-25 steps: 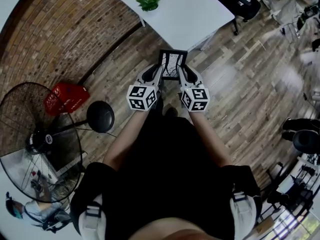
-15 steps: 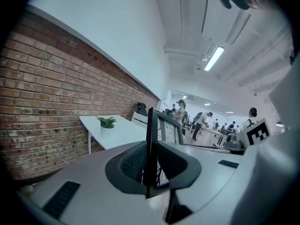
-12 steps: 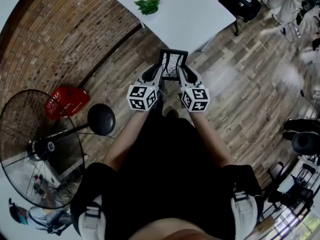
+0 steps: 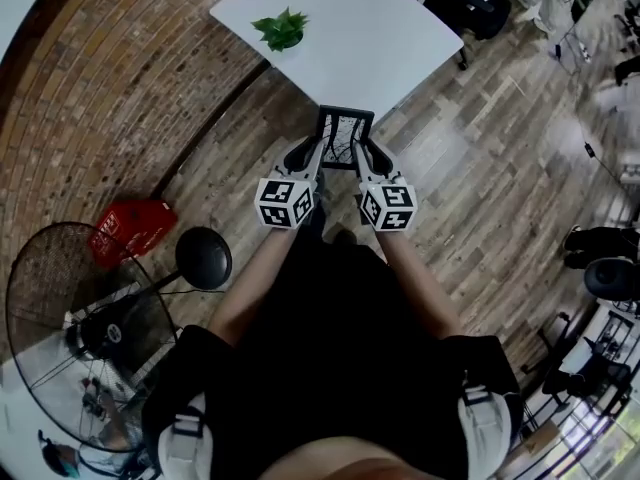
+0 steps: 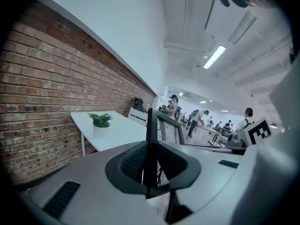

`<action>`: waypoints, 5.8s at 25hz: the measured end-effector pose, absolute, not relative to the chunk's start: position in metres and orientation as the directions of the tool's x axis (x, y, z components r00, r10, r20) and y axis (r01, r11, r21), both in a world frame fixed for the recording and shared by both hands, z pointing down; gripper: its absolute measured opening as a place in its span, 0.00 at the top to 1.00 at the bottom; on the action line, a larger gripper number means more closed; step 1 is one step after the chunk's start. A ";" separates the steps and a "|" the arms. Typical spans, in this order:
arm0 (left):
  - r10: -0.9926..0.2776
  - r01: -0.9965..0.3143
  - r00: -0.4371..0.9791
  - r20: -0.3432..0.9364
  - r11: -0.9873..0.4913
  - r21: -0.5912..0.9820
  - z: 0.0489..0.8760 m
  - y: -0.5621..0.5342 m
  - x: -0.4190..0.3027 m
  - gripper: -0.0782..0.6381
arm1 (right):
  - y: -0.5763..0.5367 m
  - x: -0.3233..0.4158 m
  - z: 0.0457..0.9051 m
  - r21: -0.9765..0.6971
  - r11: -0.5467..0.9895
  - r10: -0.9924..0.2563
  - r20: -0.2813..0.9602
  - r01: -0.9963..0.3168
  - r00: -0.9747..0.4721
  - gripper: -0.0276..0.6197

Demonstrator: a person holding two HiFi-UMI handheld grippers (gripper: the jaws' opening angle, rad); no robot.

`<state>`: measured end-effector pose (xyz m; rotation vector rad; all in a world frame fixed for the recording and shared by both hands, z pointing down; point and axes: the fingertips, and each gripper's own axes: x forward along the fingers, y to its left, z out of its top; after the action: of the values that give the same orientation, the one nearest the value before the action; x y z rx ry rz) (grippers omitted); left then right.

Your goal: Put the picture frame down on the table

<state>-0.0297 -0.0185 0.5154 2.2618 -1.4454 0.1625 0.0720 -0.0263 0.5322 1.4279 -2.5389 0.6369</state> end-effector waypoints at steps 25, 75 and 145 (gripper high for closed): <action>-0.727 -0.826 0.560 0.397 -0.450 0.340 0.555 -0.159 -0.071 0.78 | -0.155 0.031 0.567 -0.307 0.292 -0.817 0.412 -0.906 -0.403 0.84; -0.653 -0.843 0.537 0.533 -0.406 0.352 0.639 -0.243 -0.061 0.78 | -0.235 0.040 0.650 -0.364 0.234 -0.725 0.553 -0.902 -0.411 0.84; -0.508 -0.872 0.489 0.710 -0.293 0.391 0.772 -0.280 -0.060 0.78 | -0.270 0.039 0.773 -0.376 0.167 -0.540 0.738 -0.911 -0.403 0.81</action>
<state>-0.0599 -0.2803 0.7724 1.9550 -1.1396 0.5937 0.0388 -0.2700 0.7726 1.3718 -2.0123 1.1346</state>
